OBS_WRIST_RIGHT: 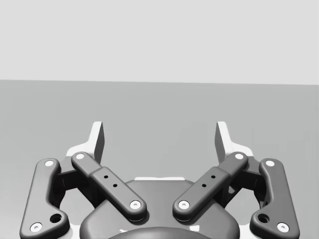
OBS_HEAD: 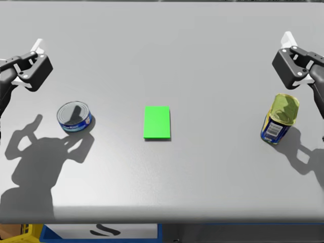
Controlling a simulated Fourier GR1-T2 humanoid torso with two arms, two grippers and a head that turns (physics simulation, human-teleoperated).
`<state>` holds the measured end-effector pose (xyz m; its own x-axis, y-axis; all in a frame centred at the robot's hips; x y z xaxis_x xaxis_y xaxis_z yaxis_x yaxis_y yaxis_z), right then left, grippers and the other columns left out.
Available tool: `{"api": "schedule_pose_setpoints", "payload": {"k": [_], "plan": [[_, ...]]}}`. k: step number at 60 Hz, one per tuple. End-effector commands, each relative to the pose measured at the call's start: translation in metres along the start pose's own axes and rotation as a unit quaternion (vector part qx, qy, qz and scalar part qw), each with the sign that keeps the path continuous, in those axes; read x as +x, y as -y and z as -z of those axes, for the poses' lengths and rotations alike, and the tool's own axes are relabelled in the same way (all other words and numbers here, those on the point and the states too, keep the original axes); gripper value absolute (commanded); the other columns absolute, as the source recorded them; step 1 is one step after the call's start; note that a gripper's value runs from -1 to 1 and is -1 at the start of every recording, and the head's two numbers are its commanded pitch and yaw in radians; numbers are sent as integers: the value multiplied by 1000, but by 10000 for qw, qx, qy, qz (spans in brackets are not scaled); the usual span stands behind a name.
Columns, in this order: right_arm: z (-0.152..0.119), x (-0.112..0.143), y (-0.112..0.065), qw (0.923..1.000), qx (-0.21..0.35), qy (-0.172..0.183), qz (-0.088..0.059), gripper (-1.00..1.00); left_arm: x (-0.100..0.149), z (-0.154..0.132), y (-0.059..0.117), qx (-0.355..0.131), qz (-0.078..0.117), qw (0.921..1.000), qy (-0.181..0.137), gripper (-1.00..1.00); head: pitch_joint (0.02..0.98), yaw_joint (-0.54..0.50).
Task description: Look at the card. If it is red, pick the object on the left. If it is green, pick the object on the right.
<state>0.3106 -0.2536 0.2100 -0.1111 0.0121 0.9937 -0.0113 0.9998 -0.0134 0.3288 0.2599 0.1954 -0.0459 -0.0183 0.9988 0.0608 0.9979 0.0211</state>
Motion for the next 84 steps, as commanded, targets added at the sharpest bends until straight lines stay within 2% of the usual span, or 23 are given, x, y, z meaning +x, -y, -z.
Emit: {"api": "schedule_pose_setpoints", "payload": {"k": [1,17,34,51,57,61,64,65,67,71,73,74,78,80,81,82,84], "plan": [[0,0,0,10000,5,-3,0,-1000,0,0,1,-15,-8,10000,10,-1000,875,-27],[0,-1,-1,10000,25,-14,-4,-1000,2,-2,2,-48,-17,10000,26,-1000,875,-208],[0,-2,-2,10000,34,-20,-15,-1000,1,-1,4,-85,-6,10000,10,-1000,901,-345],[0,0,-5,10000,62,4,1,-1000,1,-2,3,-64,-11,10000,1,-1000,889,-371],[0,1,-7,10000,-38,36,-52,-1000,1,-2,2,-56,-16,10000,-6,-1000,883,-370],[-5,4,-9,9999,-107,63,65,-1000,0,-2,2,-54,-31,10000,-20,-1000,878,-374],[-11,6,-11,9996,-197,203,-73,-1000,0,-2,2,-56,-32,10000,-28,-1000,876,-378],[-13,7,-12,9995,-238,212,-68,-1000,0,-2,2,-56,-32,10000,-31,-1000,875,-378],[-19,9,-17,9983,-517,265,39,-1000,0,-2,2,-63,-33,10000,-39,-1000,874,-380],[-26,10,-19,9969,-767,150,-123,-1000,0,-2,2,-70,-33,10000,-49,-1000,874,-381],[-29,10,-21,9964,-842,116,-76,-1000,0,-2,2,-73,-29,10000,-50,-1000,873,-380],[-32,7,-23,9960,-891,71,87,-1000,0,-2,2,-74,-22,10000,-49,-1000,871,-380],[-38,2,-28,9944,-1015,86,290,-1000,-1,-1,2,-76,-12,10000,-49,-1000,870,-378],[-41,-1,-30,9941,-1031,77,320,-1000,-1,-1,3,-78,-8,10000,-52,-1000,868,-379],[-42,-2,-30,9943,-1020,55,309,-1000,-2,-1,3,-79,-5,10000,-53,-1000,868,-378],[-47,-6,-32,9946,-1013,4,220,-1000,-2,-1,3,-82,11,9999,-56,-1000,866,-377],[-50,-8,-33,9944,-1033,-54,235,-1000,-2,-1,3,-84,17,9999,-58,-1000,865,-376]]}}
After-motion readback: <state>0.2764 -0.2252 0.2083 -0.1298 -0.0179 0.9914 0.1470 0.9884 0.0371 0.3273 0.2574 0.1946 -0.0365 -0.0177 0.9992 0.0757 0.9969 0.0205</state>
